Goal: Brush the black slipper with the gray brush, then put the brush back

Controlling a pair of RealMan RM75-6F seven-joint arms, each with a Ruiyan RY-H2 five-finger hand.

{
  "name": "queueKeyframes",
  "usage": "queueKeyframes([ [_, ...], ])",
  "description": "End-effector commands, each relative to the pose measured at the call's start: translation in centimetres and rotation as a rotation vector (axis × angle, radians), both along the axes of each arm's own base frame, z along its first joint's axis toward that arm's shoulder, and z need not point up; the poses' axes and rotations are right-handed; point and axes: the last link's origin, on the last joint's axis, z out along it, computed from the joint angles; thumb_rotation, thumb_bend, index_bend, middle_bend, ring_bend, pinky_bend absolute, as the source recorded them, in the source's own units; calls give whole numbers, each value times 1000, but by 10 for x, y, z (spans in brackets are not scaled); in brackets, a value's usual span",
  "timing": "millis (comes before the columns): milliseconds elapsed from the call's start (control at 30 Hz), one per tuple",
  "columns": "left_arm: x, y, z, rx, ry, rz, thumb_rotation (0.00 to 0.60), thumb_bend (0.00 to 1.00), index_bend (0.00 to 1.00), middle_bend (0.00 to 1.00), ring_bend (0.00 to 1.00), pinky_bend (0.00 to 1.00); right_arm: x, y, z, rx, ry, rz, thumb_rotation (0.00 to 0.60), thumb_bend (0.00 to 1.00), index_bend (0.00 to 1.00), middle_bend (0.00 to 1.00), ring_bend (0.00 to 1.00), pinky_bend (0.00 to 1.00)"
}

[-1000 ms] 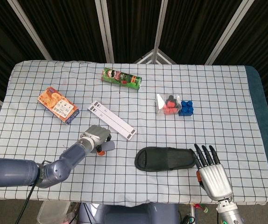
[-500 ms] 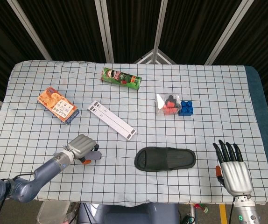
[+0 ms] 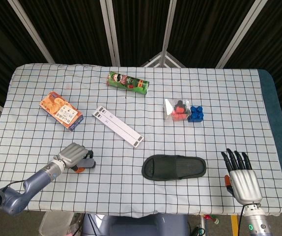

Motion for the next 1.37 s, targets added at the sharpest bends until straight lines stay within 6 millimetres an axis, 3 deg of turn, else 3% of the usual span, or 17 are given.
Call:
queueKeyframes([
  [33,1,1,-1,5,-8,-5,600,175,104,278,240,382,0,0,0,2,1,-1,600,624,0,0,0,0],
  [100,3,0,-1,7,-19,-6,600,111,14,146,145,315,0,-1,0,3,1,-1,600,624,0,0,0,0],
  [200,5,-1,1,12,-41,2,600,83,0,18,41,239,1,-1,0,4,-1,1,600,624,0,0,0,0],
  [433,15,-3,16,25,-152,51,600,54,0,0,0,154,1,1,2,-8,-10,6,600,624,0,0,0,0],
  [600,19,-15,57,133,-251,-7,600,51,0,0,0,110,-3,6,15,-55,-26,9,600,625,0,0,0,0],
  [733,-6,-50,100,340,-303,-83,600,50,0,0,0,22,-11,10,30,-92,-49,26,600,594,0,0,0,0],
  [800,-33,-83,119,479,-283,-75,600,48,0,0,0,1,-19,15,39,-100,-67,10,600,552,0,0,0,0],
  [933,-64,-134,138,683,-304,-38,600,47,0,0,0,0,-30,19,54,-114,-106,-37,600,524,0,0,0,0],
  [1000,-73,-149,141,715,-311,-39,600,47,0,0,0,0,-33,20,58,-114,-118,-53,600,524,0,0,0,0],
  [1167,-90,-162,145,682,-262,-18,600,47,0,0,0,0,-34,24,64,-93,-116,-59,600,524,0,0,0,0],
  [1367,-91,-157,144,670,-212,-19,600,47,0,0,0,0,-32,30,66,-100,-108,-57,600,524,0,0,0,0],
])
